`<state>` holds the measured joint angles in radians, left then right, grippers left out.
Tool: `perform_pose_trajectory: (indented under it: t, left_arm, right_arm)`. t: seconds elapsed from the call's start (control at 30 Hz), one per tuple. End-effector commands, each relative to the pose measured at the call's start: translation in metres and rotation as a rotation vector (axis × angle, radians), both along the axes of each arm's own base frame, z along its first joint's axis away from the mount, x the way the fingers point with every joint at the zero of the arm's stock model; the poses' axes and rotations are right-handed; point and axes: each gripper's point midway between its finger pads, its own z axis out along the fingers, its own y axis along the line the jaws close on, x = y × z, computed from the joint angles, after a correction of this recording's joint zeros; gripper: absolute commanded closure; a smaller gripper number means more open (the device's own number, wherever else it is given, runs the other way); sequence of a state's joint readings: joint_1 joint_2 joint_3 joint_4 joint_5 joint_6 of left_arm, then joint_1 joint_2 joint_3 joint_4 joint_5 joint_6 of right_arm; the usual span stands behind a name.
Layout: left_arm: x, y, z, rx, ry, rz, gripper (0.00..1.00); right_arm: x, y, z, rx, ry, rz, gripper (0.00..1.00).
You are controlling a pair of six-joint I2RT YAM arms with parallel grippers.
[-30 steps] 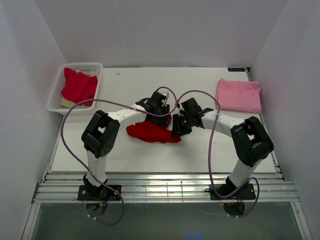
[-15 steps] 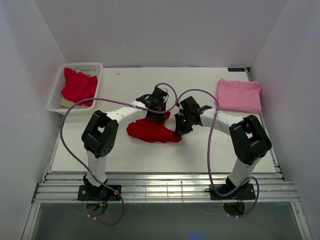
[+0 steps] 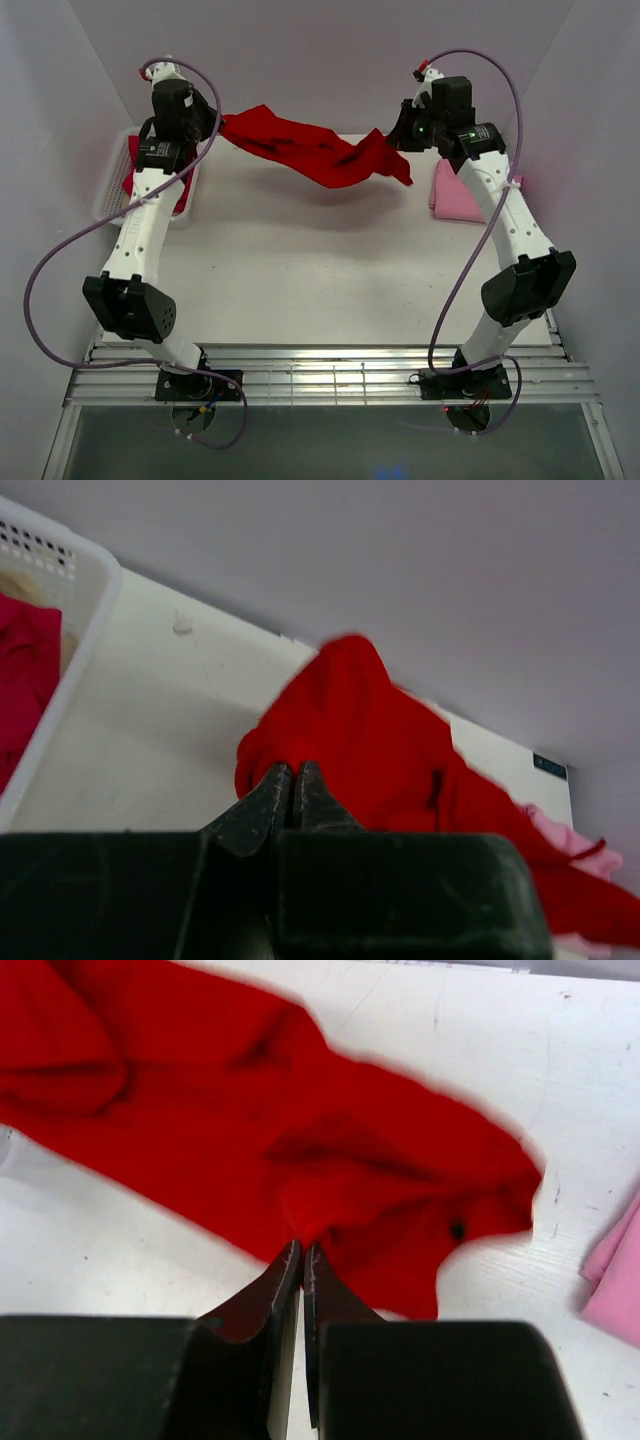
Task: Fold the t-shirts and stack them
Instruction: Flatten out the tshirt
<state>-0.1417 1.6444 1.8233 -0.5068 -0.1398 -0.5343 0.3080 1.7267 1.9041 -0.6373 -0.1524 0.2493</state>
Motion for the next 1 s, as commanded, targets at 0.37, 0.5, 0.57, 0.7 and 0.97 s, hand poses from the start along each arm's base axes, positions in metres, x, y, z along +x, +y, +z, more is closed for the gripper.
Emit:
perform_pose_trajectory:
  t: [0.37, 0.5, 0.57, 0.7, 0.97]
  left_arm:
    - [-0.203, -0.102, -0.283, -0.028, 0.693, -0.406, 0.65]
    - [-0.240, -0.091, -0.306, 0.008, 0.787, -0.317, 0.46]
    - [-0.232, -0.086, -0.300, 0.026, 0.757, -0.286, 0.45]
    - [-0.196, -0.106, -0.269, 0.007, 0.659, -0.314, 0.44]
    - [-0.152, -0.171, -0.275, -0.010, 0.658, -0.459, 0.44]
  right_arm:
    - [-0.191, -0.039, -0.204, -0.160, 0.503, 0.053, 0.92]
    - [-0.221, -0.049, -0.226, -0.180, 0.549, 0.024, 0.71]
    - [-0.217, -0.050, -0.223, -0.186, 0.532, 0.027, 0.68]
    - [-0.183, -0.040, -0.204, -0.185, 0.452, 0.029, 0.59]
    - [-0.121, -0.024, -0.221, -0.227, 0.467, -0.010, 0.59]
